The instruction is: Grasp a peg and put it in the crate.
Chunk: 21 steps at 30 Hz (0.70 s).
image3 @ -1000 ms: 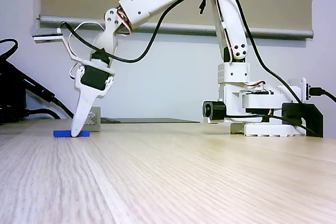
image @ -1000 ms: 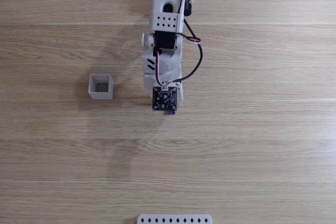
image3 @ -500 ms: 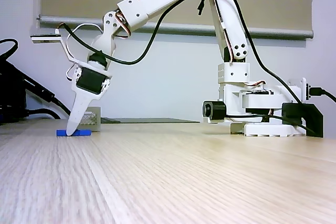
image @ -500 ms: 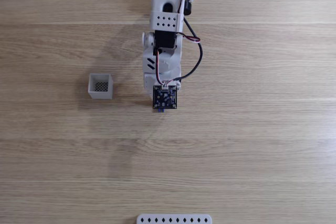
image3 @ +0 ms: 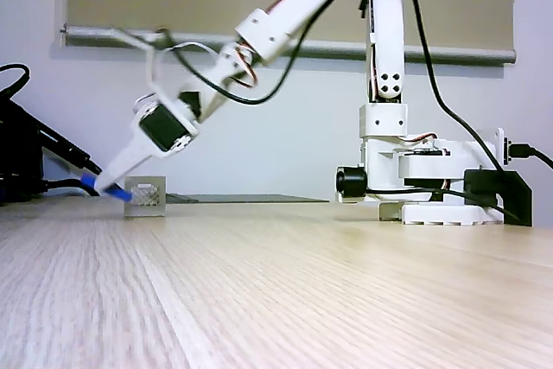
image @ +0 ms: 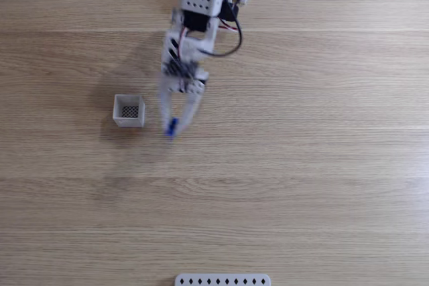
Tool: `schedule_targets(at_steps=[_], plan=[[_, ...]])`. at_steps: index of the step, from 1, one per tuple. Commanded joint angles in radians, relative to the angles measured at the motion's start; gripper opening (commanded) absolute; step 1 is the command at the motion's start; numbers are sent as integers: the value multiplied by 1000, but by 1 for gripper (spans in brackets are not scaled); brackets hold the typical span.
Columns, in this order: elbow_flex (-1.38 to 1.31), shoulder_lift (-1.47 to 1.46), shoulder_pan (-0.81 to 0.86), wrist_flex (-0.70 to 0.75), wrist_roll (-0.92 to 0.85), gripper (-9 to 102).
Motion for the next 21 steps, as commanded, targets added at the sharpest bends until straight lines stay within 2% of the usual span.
schedule_targets(at_steps=[1, 4, 7, 21], plan=[[41, 87, 100, -262, -5, -1], [55, 40, 164, -379, -5, -1], [52, -14, 216, -437, 2, -1], [57, -135, 242, -445, 9, 0]])
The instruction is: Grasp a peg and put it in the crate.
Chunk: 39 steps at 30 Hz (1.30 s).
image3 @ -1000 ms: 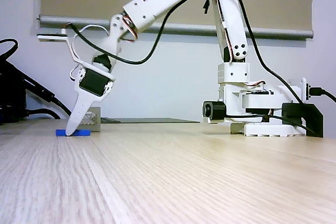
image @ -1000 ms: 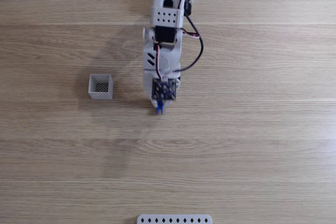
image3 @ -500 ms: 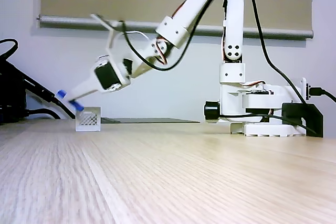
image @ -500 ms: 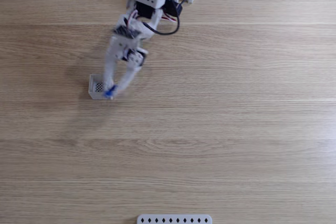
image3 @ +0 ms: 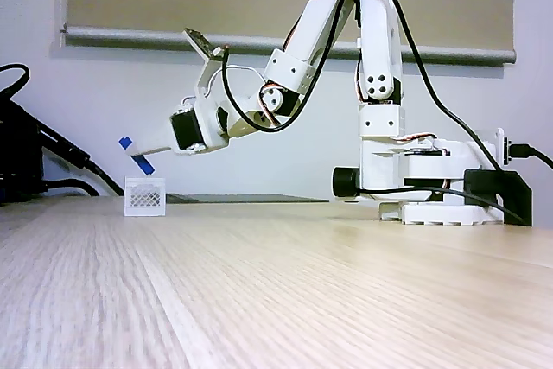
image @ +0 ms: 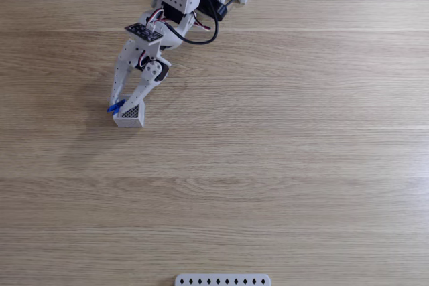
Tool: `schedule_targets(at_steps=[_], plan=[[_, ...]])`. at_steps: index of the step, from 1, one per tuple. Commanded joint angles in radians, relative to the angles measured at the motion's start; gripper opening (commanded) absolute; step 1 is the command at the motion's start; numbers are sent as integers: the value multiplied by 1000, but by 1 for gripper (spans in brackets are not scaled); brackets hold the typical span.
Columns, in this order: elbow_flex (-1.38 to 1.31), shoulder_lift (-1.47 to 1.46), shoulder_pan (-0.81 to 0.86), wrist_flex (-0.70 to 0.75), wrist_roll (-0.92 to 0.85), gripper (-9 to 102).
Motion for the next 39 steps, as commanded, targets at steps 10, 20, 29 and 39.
schedule_targets(at_steps=[10, 20, 29, 39], plan=[[-12, 21, 6, -31, 11, 26], [-2, 367, -117, 270, 259, 0], [-2, 834, -368, 893, 969, -1], [0, 1258, -529, 1493, 1787, -1]])
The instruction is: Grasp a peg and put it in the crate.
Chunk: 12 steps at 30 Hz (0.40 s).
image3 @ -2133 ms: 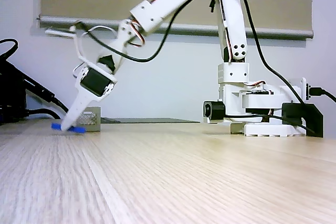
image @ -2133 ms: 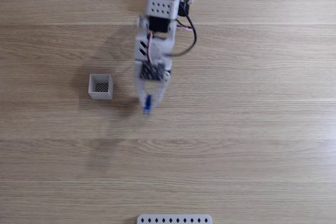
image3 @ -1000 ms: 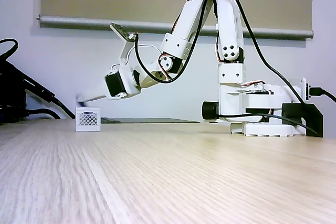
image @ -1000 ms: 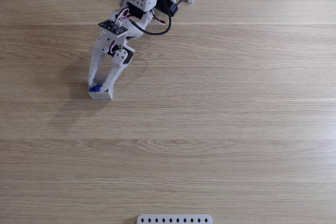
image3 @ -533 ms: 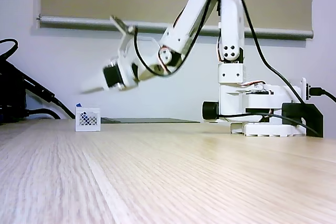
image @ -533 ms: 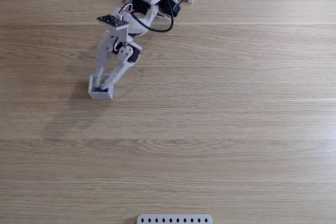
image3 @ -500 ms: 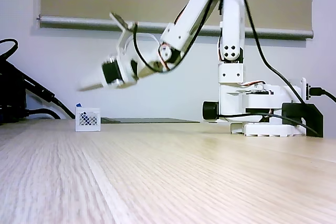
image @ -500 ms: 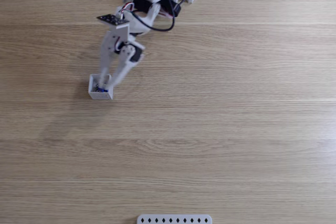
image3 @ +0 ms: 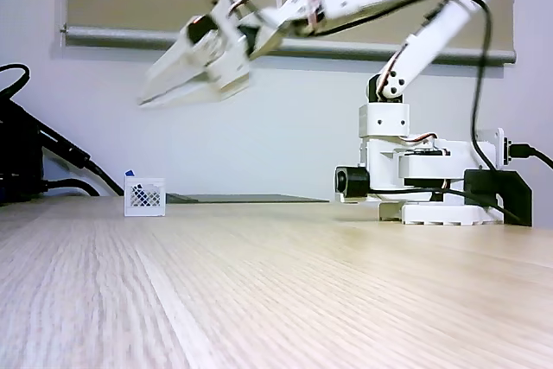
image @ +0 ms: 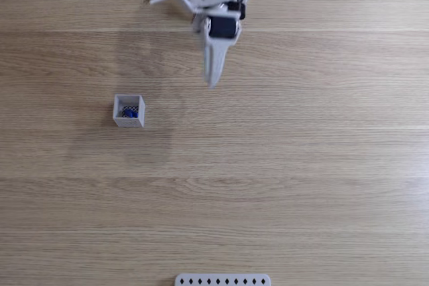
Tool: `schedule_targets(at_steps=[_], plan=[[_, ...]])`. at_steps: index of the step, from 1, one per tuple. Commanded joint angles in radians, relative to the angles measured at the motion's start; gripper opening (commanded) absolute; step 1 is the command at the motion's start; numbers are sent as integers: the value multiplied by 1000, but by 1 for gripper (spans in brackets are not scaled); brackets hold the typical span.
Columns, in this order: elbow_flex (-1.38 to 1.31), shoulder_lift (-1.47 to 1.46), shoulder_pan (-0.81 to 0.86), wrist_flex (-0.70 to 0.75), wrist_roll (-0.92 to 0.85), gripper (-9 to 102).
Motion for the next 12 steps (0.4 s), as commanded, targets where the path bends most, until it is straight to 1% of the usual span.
schedule_targets(at_steps=[1, 3, 12], plan=[[-26, 140, -21, 144, 304, -1], [-28, 144, -17, 181, 347, -1], [-21, 141, 12, 207, 351, -1]])
